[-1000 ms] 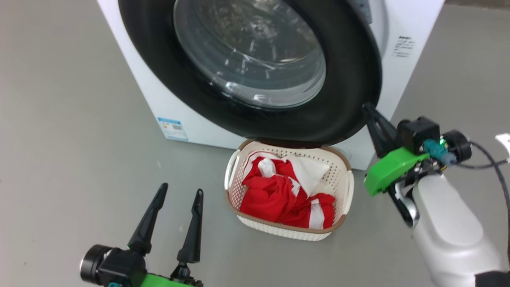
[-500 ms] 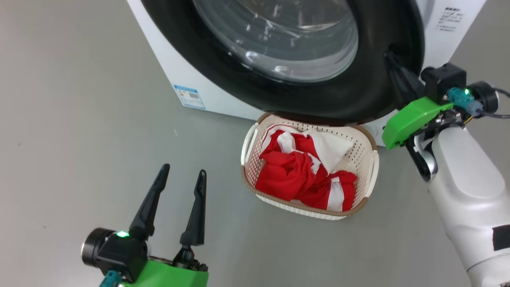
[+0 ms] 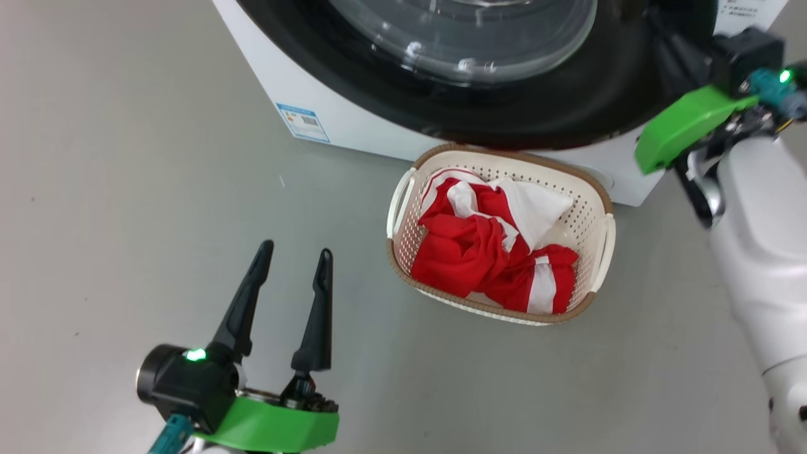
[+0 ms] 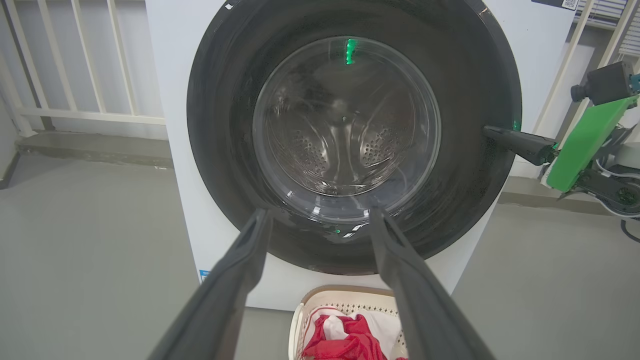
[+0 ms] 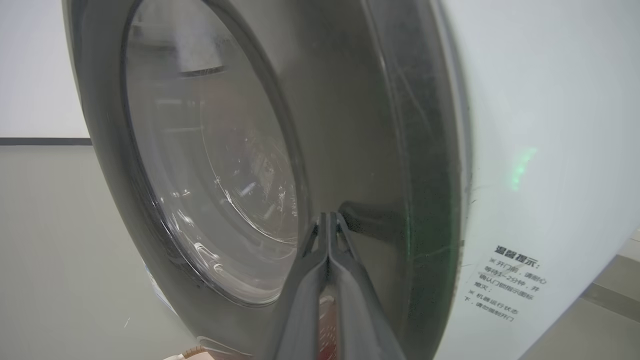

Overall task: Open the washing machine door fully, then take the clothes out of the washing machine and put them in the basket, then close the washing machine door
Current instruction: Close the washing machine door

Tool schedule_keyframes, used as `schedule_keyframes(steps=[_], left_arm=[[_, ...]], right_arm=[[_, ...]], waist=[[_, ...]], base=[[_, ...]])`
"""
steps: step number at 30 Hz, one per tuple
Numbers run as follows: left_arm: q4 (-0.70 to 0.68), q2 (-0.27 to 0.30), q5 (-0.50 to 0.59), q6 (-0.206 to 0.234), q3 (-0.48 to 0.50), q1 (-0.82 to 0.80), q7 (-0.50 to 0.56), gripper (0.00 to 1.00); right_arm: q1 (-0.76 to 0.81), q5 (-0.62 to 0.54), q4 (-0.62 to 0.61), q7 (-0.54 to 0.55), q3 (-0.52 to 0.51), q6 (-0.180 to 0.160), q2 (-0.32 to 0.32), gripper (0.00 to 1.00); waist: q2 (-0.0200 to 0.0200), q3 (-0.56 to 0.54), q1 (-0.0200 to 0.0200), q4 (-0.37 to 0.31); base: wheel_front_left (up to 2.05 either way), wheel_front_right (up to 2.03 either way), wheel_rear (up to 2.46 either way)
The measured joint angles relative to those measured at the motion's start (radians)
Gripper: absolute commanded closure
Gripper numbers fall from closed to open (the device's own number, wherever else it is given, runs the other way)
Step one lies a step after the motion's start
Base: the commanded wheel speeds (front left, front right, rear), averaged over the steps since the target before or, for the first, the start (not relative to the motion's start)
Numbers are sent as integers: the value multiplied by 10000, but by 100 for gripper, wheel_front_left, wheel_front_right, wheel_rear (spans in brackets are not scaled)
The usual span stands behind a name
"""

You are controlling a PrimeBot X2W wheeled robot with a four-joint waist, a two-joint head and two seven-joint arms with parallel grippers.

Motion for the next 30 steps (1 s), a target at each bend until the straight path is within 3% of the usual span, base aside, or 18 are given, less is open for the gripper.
schedule_keyframes(steps=[7,17,23,29,30], left_arm=[[-46,-27,-422,316,-178,-320,0,0],[-40,-27,-619,545,-270,-349,0,0],[-8,-27,-625,545,-240,-367,0,0],[100,-27,-617,543,-215,-388,0,0],[130,-27,-614,523,-207,-392,0,0]], right_arm=[[-919,-481,355,-13,-326,58,-447,100],[-1117,-727,514,-15,-407,115,-431,100],[-1086,-713,261,-13,-466,113,-238,100],[-526,-497,-742,-13,-451,54,-2,100],[-316,-449,-980,-13,-428,54,59,87]], waist=[[0,368,0,160],[1,642,0,316],[0,585,0,49],[0,450,0,-421],[0,421,0,-513]], base=[[0,0,0],[0,0,0],[0,0,0],[0,0,0],[0,0,0]])
